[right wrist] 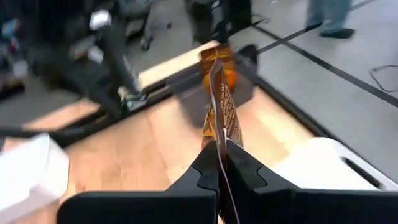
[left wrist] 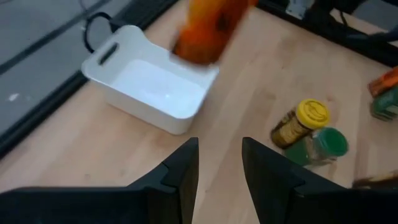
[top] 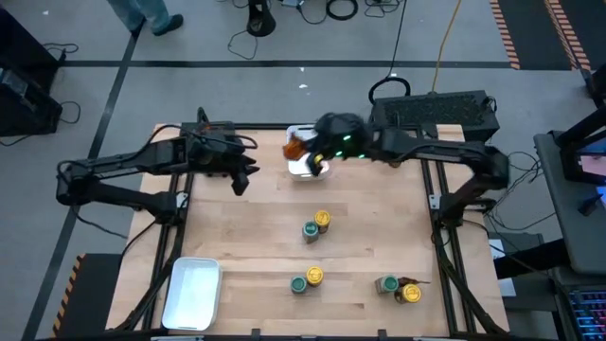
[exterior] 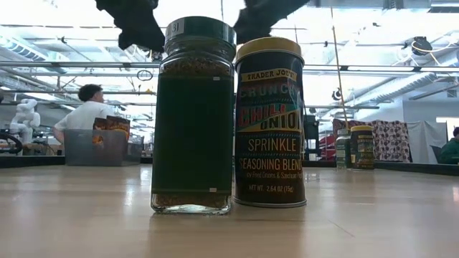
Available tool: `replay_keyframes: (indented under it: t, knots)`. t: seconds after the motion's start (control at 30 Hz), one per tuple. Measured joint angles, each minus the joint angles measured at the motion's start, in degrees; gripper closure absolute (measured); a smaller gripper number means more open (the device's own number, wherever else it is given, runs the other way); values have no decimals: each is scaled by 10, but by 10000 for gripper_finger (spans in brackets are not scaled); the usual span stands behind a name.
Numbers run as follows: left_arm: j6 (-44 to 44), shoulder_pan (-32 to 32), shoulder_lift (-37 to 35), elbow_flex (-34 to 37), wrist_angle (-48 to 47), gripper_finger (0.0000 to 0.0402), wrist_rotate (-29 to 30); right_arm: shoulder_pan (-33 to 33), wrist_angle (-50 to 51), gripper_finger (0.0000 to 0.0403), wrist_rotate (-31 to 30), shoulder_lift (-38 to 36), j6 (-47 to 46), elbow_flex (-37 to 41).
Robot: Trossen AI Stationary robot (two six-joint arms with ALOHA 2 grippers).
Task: Sort spices by type
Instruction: Put the top orange seasoning pack into the black bin
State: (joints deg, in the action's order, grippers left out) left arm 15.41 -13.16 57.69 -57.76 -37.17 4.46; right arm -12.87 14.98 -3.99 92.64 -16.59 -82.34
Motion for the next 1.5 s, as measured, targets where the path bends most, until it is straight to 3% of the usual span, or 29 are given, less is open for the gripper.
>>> replay_keyframes:
  t: [0.47,0.77,1.03,1.5]
  knots:
    - [36,0,-22,0,-30,273,20,63,-1,403,15,209,72,-93]
    - [38,0,-22,0,-30,273,20,82,2,403,14,262,75,-94]
    - [39,0,-22,0,-30,273,20,86,1,400,13,264,108,-94]
    - [53,1,-22,0,-28,273,20,86,7,291,13,264,98,-94]
